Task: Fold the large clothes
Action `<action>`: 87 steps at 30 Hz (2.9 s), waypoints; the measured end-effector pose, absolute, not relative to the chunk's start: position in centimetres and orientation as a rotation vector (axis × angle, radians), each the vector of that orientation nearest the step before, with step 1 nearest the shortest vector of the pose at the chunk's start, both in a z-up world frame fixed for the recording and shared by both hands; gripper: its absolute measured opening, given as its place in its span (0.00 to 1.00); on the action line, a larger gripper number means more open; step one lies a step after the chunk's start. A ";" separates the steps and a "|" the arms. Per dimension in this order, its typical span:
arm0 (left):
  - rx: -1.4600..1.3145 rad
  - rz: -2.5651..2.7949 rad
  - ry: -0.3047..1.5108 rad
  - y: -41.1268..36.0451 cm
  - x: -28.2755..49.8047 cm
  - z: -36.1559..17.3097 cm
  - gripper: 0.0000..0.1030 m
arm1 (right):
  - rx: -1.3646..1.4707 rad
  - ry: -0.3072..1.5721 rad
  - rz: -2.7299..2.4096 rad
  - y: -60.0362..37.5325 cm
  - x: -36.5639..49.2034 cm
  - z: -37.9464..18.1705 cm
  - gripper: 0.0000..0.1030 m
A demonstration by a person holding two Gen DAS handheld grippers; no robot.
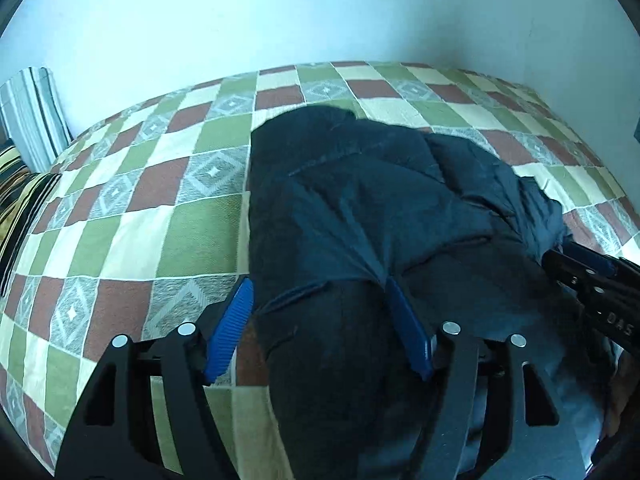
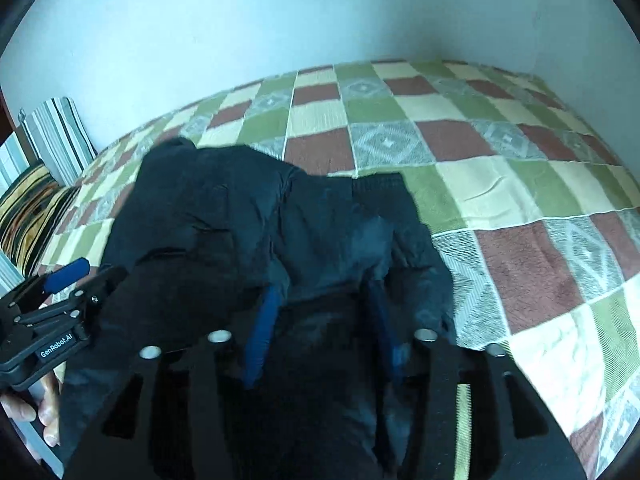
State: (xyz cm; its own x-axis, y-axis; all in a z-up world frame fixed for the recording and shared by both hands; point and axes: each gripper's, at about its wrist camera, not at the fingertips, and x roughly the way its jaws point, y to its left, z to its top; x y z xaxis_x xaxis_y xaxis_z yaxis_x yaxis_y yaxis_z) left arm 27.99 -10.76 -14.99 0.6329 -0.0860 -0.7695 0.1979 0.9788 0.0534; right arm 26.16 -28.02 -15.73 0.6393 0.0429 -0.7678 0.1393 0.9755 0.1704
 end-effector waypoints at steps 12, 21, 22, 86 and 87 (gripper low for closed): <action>0.152 -0.112 0.714 -10.3 19.5 -9.4 0.90 | 0.181 0.769 -0.094 -26.9 18.9 -10.3 0.67; 0.110 -0.120 0.666 -10.1 14.1 -6.7 0.93 | 0.168 0.709 -0.085 -25.9 14.1 -7.8 0.74; 0.110 -0.119 0.657 -10.2 13.7 -6.6 0.93 | 0.164 0.701 -0.085 -25.7 13.6 -7.6 0.75; 0.081 -0.107 0.635 -9.9 9.2 -5.1 0.94 | 0.155 0.669 -0.083 -24.4 10.1 -6.9 0.79; 0.080 -0.104 0.635 -9.9 9.1 -5.1 0.94 | 0.154 0.669 -0.083 -24.3 10.1 -6.9 0.79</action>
State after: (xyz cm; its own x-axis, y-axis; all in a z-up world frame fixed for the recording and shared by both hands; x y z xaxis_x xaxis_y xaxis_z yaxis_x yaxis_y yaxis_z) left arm 9.14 -9.95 -5.13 0.8002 -0.0720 -0.5954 0.1211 0.9917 0.0429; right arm 10.13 -24.35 -6.94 0.7815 -0.0267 -0.6234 0.1259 0.9853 0.1156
